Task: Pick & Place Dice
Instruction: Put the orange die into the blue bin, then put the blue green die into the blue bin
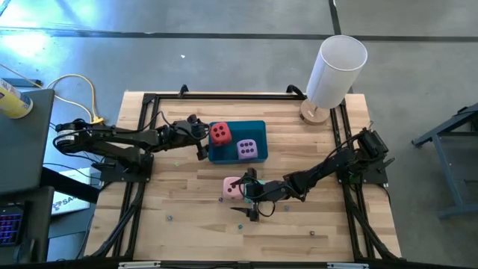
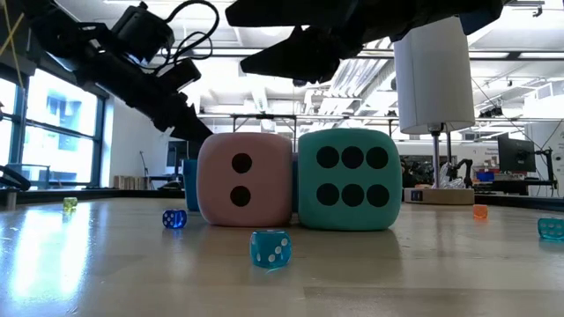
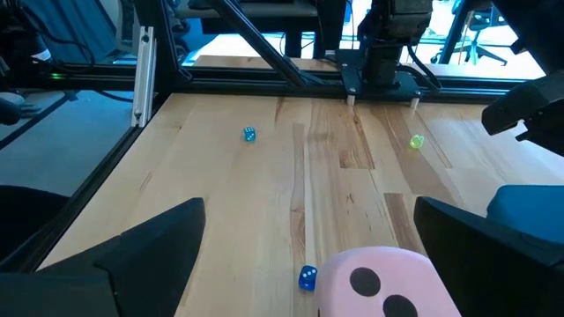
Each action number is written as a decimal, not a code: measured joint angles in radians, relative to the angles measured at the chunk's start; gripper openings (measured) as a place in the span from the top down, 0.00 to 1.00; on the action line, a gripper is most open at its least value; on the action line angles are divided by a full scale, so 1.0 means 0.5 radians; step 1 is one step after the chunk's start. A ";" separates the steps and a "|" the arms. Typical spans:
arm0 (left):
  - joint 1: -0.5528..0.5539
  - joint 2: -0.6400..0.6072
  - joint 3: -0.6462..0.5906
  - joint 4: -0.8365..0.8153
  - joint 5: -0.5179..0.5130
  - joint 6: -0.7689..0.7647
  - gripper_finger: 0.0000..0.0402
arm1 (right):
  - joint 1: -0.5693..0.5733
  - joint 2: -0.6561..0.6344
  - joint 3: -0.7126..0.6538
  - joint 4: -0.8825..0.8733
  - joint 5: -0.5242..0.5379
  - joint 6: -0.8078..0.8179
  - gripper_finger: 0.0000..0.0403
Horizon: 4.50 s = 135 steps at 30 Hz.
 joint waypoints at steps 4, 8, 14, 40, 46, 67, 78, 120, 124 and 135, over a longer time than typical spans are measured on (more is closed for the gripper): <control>-0.017 0.000 0.000 0.000 -0.016 0.086 0.13 | 0.000 0.000 0.000 0.000 0.000 0.001 0.01; -0.015 0.000 0.000 -0.008 -0.018 0.089 0.10 | 0.000 0.000 0.000 0.000 0.000 0.001 0.01; -0.016 0.000 0.000 -0.007 -0.018 0.081 0.02 | 0.000 0.000 0.000 0.001 0.000 0.001 0.01; -0.215 -0.339 0.000 0.075 -0.012 -0.067 0.00 | 0.019 0.001 0.000 -0.010 -0.002 0.000 0.01; -0.466 -0.649 0.000 -0.074 -0.011 -0.340 0.00 | 0.040 0.001 0.000 -0.005 -0.001 -0.002 0.01; -1.086 -0.905 0.000 -0.369 0.162 -0.603 0.00 | 0.030 0.001 0.000 0.160 -0.213 0.145 0.01; -1.205 -0.904 0.000 -0.428 0.157 -0.609 0.00 | -0.062 -0.004 0.000 0.233 -0.414 0.025 0.01; -1.256 -0.903 0.000 -0.554 0.159 -0.946 0.00 | -0.149 -0.008 0.000 0.575 -0.116 -0.480 0.01; -1.256 -0.903 0.000 -0.554 0.159 -0.945 0.00 | -0.136 -0.008 0.000 0.576 -0.116 -0.505 0.01; -1.257 -0.903 0.000 -0.562 0.159 -0.947 0.00 | -0.116 -0.036 0.000 0.396 -0.106 -0.416 0.01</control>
